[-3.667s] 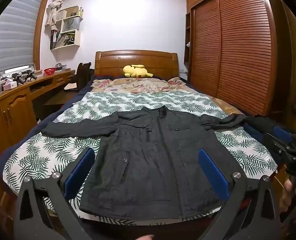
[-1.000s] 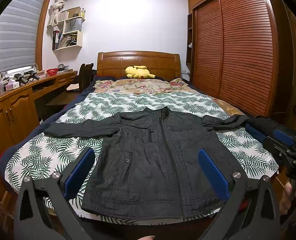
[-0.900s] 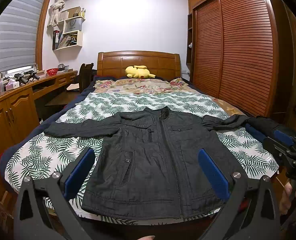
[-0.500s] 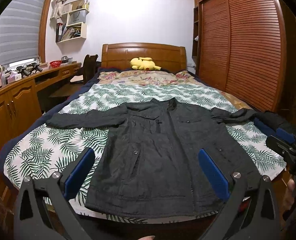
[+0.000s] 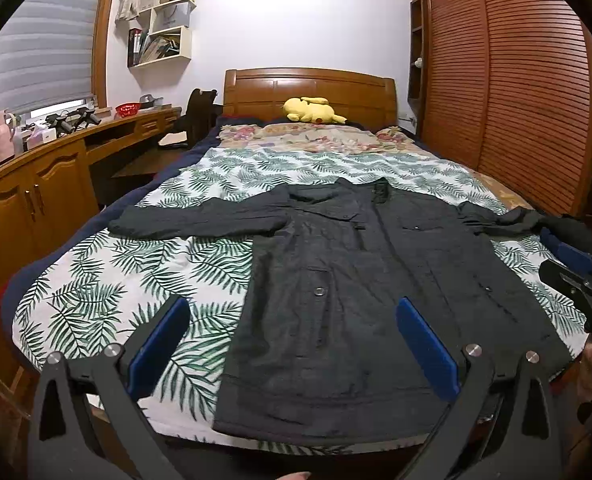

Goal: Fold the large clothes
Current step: 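Move the left tool to the jacket's side edge and grasp it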

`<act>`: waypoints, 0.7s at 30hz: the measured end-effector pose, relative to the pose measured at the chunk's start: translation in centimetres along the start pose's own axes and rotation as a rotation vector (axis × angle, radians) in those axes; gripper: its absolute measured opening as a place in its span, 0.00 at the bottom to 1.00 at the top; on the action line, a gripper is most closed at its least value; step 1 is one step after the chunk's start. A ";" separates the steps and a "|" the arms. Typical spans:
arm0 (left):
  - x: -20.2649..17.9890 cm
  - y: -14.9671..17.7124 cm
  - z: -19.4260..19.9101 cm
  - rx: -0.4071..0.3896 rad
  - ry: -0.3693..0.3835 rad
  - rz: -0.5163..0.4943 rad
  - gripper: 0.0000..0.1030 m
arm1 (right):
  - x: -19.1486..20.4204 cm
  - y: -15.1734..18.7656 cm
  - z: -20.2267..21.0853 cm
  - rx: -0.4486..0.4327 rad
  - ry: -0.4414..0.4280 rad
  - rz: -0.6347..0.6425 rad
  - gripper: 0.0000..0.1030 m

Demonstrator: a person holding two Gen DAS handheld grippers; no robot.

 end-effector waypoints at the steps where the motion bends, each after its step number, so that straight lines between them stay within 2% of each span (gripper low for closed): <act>1: 0.3 0.0 -0.1 0.001 -0.003 -0.001 1.00 | 0.2 -0.1 -0.4 0.004 -0.002 0.008 1.00; 12: 5.0 0.6 -5.2 0.051 -0.050 0.009 1.00 | 1.5 0.7 -5.1 0.058 -0.012 0.034 1.00; 21: 10.6 0.6 -9.8 0.113 -0.087 0.015 1.00 | 3.2 2.0 -11.3 0.127 -0.040 0.085 1.00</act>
Point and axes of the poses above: each gripper's, at about its wrist camera, not at the fingertips, and z roughly against the way its jaws point, x to its left, y to its underside, the point moved 8 cm from there along -z, roughly the way its jaws point, and after that the axes turned 1 degree about -x, right-handed, at the moved point
